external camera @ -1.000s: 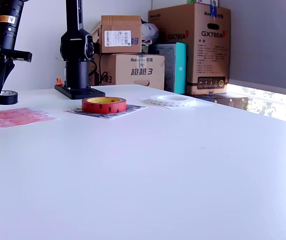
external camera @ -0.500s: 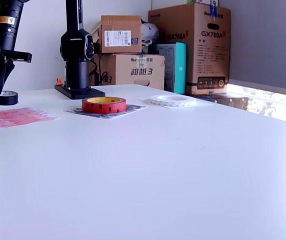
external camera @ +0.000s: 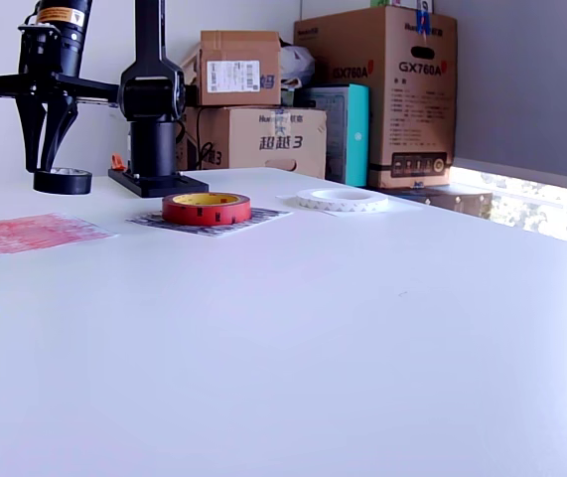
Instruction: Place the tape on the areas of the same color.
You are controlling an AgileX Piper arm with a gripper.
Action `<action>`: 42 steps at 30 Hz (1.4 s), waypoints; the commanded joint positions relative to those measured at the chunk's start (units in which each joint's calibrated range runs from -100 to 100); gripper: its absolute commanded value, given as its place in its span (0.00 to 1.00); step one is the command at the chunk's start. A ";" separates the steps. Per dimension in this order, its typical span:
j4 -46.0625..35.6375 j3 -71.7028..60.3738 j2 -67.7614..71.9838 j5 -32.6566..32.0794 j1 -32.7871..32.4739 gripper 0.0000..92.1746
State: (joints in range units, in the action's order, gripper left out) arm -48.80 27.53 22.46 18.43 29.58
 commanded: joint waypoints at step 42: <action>-0.96 -8.86 6.54 -17.53 -21.47 0.01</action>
State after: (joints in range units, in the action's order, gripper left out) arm -49.98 18.61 29.14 0.41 8.06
